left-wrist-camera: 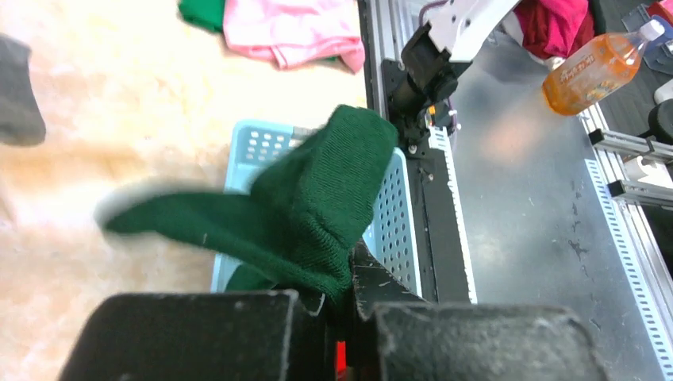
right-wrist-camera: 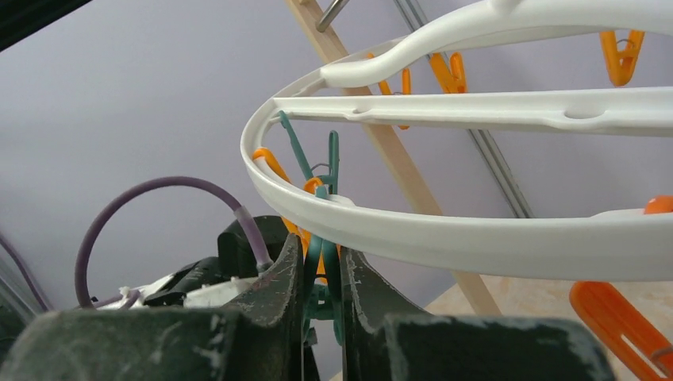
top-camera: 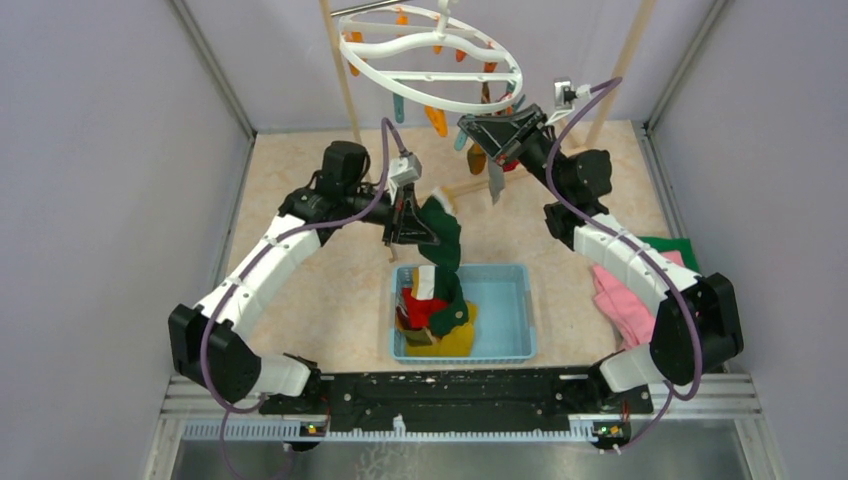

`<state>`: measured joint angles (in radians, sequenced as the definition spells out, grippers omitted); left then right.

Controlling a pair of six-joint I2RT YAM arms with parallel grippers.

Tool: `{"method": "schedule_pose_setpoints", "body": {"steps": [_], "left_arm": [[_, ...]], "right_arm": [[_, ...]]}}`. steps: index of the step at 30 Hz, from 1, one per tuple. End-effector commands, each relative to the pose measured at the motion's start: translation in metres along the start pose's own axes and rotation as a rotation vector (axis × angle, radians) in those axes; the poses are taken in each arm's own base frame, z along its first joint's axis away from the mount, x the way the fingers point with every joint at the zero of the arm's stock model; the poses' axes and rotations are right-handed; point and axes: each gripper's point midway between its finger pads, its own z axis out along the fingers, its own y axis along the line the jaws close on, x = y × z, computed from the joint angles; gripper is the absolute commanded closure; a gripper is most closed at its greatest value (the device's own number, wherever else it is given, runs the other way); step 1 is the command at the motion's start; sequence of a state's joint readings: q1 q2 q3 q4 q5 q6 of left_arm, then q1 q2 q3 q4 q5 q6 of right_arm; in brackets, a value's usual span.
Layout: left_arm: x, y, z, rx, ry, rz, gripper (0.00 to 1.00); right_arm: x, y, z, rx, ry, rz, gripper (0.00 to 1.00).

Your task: Remove the socks clipped to the hanger

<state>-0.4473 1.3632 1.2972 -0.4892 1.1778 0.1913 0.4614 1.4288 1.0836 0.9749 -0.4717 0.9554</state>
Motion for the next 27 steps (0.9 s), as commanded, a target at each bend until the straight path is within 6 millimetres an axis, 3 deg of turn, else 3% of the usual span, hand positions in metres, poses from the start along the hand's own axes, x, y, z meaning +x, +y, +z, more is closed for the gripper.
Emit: {"method": "schedule_pose_setpoints", "body": {"steps": [1,5,8,12,15,17,18,20,23,27], "left_arm": [[0.03,-0.003,0.008,0.038,0.052,0.034,1.0],[0.081,-0.008,0.028,0.067,0.204,0.034,1.0],[0.132,-0.015,0.045,0.079,0.377,0.091,1.0],[0.185,-0.012,0.051,0.049,0.566,0.177,0.97],[0.213,-0.001,0.049,0.011,0.687,0.238,0.51],[0.226,0.001,0.048,0.009,0.744,0.265,0.05],[0.23,0.002,0.047,0.005,0.763,0.276,0.02],[0.224,0.005,0.044,-0.014,0.776,0.302,0.01],[0.204,0.007,0.04,-0.042,0.772,0.322,0.01],[0.174,0.003,0.032,-0.079,0.717,0.388,0.01]], "right_arm": [[-0.017,0.028,0.007,-0.068,-0.014,-0.062,1.0],[-0.014,0.026,0.011,-0.049,0.008,-0.069,1.0],[-0.008,0.024,0.013,-0.037,0.027,-0.071,1.0],[-0.002,0.022,0.012,-0.019,0.048,-0.072,1.0],[0.005,0.019,0.011,-0.01,0.063,-0.067,1.0],[0.01,0.018,0.01,-0.001,0.077,-0.067,1.0],[0.014,0.016,0.009,0.008,0.088,-0.069,0.99],[0.018,0.014,0.007,0.029,0.11,-0.076,0.87],[0.021,0.011,-0.004,0.078,0.139,-0.111,0.53],[0.018,0.004,-0.038,0.209,0.154,-0.214,0.38]]}}
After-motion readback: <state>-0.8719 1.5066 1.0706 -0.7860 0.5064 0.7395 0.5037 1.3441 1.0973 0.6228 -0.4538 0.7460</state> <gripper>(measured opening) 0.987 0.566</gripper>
